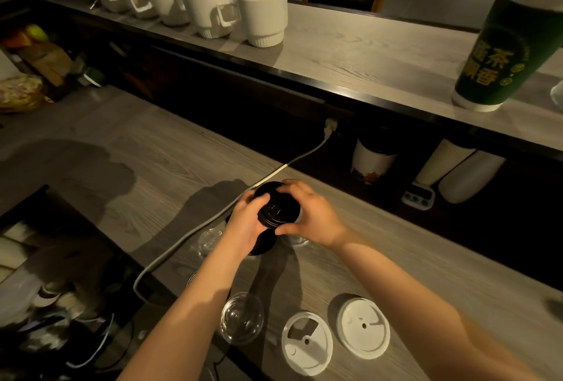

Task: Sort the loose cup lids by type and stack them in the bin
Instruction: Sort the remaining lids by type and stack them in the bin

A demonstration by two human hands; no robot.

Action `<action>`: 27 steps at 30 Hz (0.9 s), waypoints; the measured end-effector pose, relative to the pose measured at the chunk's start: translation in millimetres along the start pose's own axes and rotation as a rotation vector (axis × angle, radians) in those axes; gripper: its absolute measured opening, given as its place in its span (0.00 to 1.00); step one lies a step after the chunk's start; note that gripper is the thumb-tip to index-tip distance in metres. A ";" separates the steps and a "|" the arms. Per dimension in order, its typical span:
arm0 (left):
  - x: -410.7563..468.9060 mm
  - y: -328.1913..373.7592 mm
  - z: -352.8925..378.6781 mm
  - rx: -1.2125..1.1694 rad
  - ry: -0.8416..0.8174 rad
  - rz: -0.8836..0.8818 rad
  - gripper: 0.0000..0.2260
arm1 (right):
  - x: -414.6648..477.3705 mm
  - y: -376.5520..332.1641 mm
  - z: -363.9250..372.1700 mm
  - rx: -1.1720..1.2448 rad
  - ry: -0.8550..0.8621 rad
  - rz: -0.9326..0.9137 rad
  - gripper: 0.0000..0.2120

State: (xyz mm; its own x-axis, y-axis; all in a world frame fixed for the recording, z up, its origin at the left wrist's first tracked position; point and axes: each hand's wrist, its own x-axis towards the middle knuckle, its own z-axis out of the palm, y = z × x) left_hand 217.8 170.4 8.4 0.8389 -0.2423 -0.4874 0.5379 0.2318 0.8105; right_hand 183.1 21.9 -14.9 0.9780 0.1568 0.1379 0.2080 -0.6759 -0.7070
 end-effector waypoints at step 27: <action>23.4 15.6 -53.4 -0.037 0.216 0.206 0.06 | 19.2 23.2 15.3 0.355 0.219 0.468 0.30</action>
State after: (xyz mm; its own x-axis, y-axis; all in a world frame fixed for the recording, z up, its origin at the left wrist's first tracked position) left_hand 250.2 218.6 -7.7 0.9270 0.0189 -0.3747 0.3535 0.2904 0.8892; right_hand 206.4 20.2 -39.3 0.9527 -0.2746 -0.1300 -0.2252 -0.3509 -0.9089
